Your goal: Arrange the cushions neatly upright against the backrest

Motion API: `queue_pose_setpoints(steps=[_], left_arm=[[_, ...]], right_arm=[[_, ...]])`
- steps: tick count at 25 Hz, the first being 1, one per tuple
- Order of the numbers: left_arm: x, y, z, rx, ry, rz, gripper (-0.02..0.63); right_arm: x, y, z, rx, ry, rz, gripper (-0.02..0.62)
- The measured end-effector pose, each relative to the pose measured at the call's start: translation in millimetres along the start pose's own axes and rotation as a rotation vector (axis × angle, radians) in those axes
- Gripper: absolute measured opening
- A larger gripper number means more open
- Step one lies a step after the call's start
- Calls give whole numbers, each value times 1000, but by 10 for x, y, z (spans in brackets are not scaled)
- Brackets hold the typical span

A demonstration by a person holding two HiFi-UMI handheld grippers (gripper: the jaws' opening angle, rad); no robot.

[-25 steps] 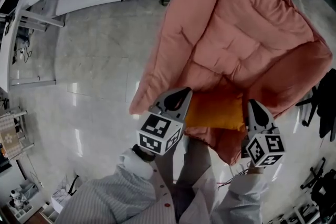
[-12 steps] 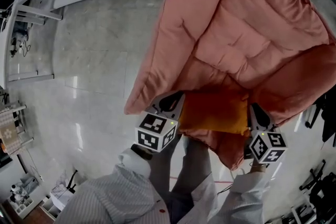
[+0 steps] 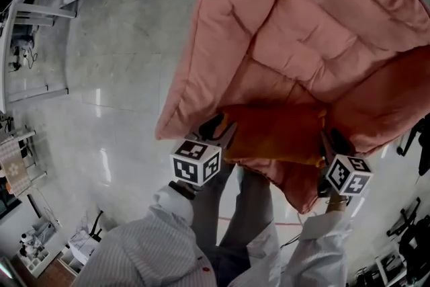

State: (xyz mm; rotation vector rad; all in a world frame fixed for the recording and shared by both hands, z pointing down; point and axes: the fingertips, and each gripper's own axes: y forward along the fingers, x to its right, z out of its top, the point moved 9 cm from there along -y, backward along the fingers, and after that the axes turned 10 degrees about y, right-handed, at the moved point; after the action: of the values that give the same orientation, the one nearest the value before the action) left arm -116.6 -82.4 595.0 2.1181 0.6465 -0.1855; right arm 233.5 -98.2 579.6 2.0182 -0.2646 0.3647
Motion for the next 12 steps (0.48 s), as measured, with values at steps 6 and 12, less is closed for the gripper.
queue_pose_setpoints(steps=[6, 12], left_arm=[[-46, 215, -271, -70, -64, -32, 221], [-132, 373, -621, -178, -98, -40, 281]], right_arm=[[124, 121, -141, -65, 57, -14, 160], [224, 216, -246, -102, 119, -36, 175]])
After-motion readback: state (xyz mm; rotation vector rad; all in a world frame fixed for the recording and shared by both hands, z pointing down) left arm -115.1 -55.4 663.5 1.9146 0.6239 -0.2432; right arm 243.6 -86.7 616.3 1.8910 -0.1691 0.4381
